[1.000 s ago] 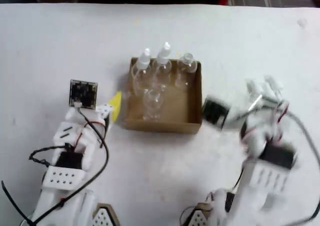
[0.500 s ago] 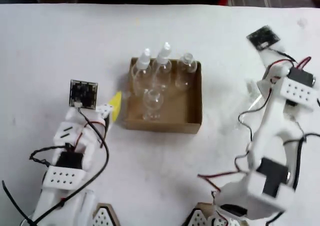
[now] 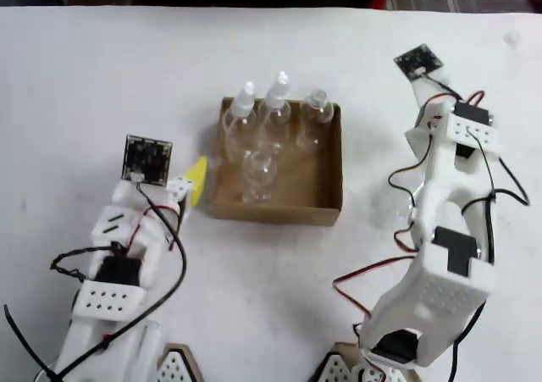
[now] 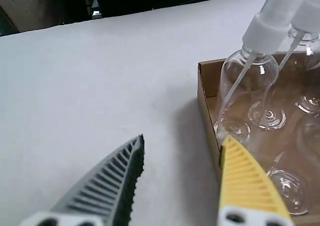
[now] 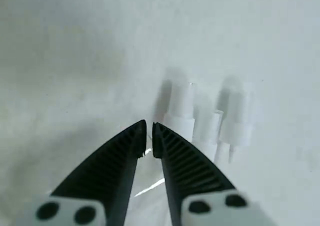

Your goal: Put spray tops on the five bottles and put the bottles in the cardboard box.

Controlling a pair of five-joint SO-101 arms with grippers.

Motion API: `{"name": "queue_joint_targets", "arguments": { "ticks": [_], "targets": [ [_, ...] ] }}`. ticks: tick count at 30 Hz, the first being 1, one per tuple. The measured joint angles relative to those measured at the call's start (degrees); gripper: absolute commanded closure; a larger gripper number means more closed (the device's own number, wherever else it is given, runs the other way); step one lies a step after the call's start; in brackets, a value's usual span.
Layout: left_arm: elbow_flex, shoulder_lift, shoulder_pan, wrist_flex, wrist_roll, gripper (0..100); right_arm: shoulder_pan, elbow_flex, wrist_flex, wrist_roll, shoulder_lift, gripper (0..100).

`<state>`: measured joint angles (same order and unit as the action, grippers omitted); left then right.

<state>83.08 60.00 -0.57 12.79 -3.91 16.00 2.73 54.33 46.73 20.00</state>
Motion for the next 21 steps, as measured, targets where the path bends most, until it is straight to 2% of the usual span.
{"name": "queue_joint_targets", "arguments": {
  "ticks": [2,8,16,21],
  "targets": [
    [0.0,0.0,-0.1,0.0,-0.2,77,0.3,0.0,-0.9,0.4,1.8,98.2],
    [0.0,0.0,0.0,0.0,-0.2,77,3.2,0.0,-1.0,9.0,4.7,98.2],
    [0.0,0.0,-0.1,0.0,-0.2,77,11.5,0.0,-0.9,11.1,4.8,98.2],
    [0.0,0.0,-0.1,0.0,-0.2,77,14.9,0.0,6.9,21.2,4.8,98.2]
  ]
}}
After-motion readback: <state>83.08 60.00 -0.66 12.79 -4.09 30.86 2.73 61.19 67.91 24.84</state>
